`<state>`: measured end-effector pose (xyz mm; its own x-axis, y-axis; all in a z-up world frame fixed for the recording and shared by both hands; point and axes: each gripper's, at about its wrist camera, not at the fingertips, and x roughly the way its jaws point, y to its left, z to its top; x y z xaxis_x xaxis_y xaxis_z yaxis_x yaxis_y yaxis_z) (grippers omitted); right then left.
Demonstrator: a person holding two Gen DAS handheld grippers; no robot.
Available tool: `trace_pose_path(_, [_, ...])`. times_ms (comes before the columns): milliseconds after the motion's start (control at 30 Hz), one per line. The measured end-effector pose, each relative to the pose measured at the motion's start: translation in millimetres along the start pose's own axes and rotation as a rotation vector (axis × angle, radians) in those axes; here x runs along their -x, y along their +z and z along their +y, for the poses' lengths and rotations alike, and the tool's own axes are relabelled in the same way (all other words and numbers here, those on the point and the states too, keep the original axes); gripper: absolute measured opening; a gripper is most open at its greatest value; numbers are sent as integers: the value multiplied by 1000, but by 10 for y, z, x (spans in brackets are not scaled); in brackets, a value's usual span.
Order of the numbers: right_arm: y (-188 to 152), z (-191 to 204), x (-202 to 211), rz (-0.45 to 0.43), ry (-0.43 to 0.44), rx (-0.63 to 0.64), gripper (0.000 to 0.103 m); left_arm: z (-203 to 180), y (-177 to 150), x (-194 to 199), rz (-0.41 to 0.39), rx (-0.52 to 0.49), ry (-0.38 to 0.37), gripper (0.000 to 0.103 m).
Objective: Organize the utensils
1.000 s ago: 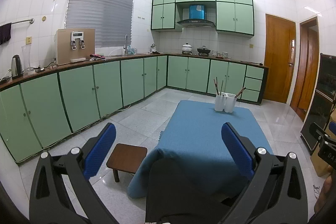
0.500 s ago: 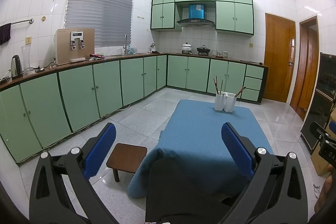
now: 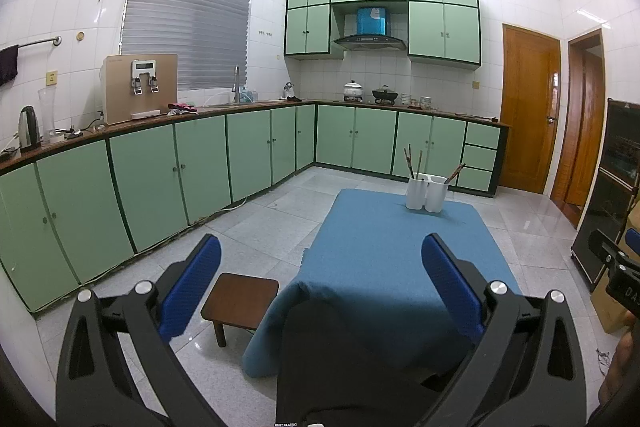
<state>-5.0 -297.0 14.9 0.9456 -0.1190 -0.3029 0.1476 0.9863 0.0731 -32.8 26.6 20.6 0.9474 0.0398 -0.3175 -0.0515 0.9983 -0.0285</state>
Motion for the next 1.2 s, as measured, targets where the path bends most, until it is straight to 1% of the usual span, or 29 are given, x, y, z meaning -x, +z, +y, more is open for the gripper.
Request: trace_pose_path(1200, [-14,21,-18,2,2,-2,97,-5,-2,-5,4,0,-5,97])
